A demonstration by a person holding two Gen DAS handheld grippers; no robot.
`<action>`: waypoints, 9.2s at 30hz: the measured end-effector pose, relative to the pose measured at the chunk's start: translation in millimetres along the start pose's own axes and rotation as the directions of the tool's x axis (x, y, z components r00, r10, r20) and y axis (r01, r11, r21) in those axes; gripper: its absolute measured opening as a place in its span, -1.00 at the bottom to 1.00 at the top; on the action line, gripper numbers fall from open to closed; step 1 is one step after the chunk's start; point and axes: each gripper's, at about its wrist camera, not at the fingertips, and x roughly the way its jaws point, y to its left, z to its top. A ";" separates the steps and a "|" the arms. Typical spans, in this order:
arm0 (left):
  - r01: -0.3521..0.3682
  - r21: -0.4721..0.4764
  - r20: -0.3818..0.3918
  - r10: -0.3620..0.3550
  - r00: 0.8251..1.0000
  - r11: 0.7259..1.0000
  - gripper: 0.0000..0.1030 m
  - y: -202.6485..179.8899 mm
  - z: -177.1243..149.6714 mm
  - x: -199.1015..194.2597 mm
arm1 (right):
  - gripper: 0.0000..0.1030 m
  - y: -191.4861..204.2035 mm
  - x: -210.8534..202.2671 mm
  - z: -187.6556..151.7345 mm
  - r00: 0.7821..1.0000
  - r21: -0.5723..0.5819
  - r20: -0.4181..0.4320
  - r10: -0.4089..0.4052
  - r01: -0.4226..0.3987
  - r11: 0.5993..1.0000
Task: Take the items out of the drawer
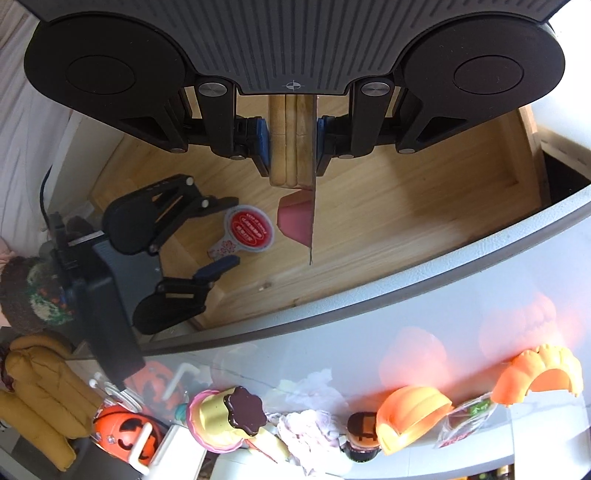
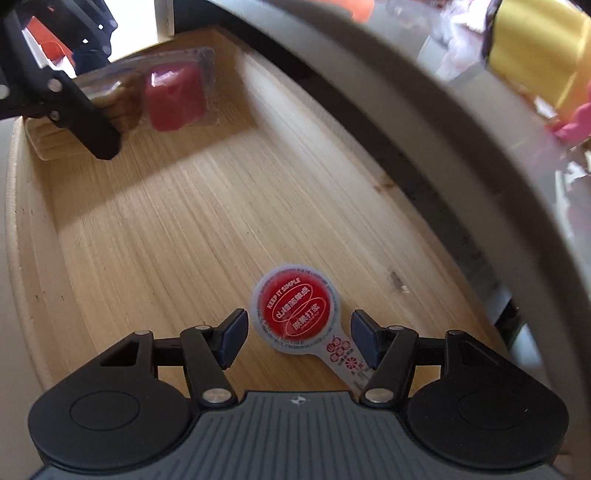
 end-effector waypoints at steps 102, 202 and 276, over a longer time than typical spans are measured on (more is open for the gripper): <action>-0.258 -0.315 0.386 0.371 0.844 0.914 -0.28 -68.9 -63.5 -156.0 | 0.17 60.2 -244.6 -62.4 0.832 0.709 0.390 -0.395 0.003 0.706; -0.308 -0.330 0.387 0.425 0.818 0.892 0.63 -74.2 -14.0 14.5 | 0.03 51.4 -134.0 -101.7 0.881 0.882 0.209 -0.425 0.018 0.470; -0.450 -0.317 0.275 0.536 0.799 0.834 0.50 -136.0 -112.0 -58.7 | 0.18 124.7 -133.6 -89.9 0.898 0.800 0.282 -0.337 -0.026 0.600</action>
